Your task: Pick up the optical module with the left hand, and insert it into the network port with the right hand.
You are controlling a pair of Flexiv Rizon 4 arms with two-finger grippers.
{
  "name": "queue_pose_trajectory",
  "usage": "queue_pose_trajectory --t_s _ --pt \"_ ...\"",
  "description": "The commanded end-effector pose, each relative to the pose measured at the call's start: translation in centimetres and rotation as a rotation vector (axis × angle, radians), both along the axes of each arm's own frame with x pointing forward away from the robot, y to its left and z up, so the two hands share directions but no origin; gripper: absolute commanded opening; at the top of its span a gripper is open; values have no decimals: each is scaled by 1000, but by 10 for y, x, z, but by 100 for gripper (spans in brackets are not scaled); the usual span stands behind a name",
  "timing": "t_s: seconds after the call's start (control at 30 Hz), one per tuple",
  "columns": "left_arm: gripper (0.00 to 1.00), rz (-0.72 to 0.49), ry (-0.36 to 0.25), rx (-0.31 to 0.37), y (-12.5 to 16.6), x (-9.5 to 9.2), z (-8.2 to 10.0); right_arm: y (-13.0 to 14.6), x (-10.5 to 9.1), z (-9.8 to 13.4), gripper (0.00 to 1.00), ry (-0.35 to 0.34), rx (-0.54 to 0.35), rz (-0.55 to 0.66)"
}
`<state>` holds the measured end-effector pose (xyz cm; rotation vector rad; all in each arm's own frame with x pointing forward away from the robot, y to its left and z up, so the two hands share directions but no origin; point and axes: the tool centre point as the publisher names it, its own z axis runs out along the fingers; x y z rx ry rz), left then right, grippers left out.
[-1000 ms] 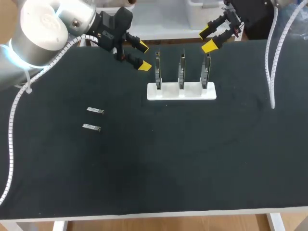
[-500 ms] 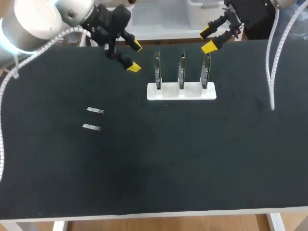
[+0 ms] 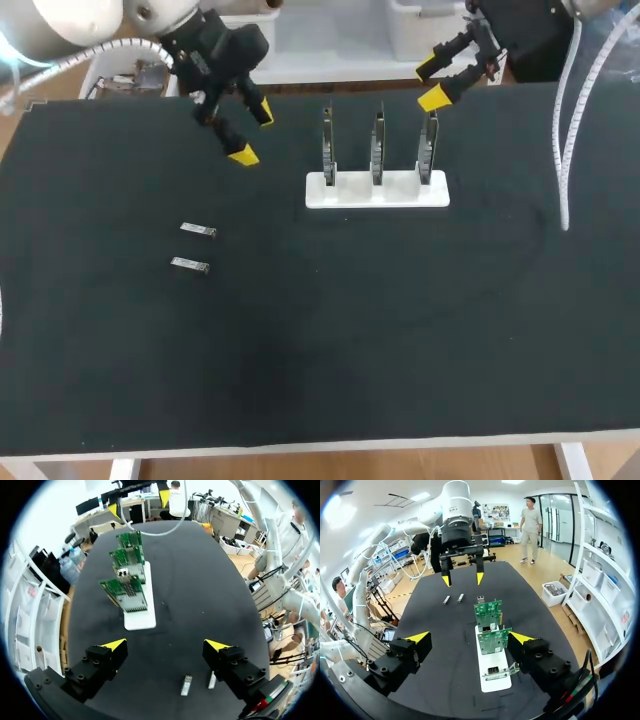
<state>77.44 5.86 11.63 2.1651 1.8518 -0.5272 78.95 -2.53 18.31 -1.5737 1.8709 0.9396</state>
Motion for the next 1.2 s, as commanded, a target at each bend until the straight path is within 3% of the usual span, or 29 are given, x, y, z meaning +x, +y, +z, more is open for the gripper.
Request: queue_pose_trajectory --t_s 0.03,0.3,0.57,0.8,0.87,1.2 --pt "100 22 13 31 7 -6 -2 0 -6 1 100 -10 -3 -12" --pt "100 186 -16 55 24 -26 -16 0 -6 1 100 -10 -3 -12" --pt "100 200 -12 124 38 -45 -28 0 -6 1 100 -10 -3 -12" --pt "100 211 -27 144 46 -44 -27 0 -6 1 100 -10 -3 -12" --pt "100 231 -49 111 42 -39 -22 0 -6 1 100 -10 -3 -12" --pt "100 231 -49 111 42 -39 -22 0 -6 1 100 -10 -3 -12"
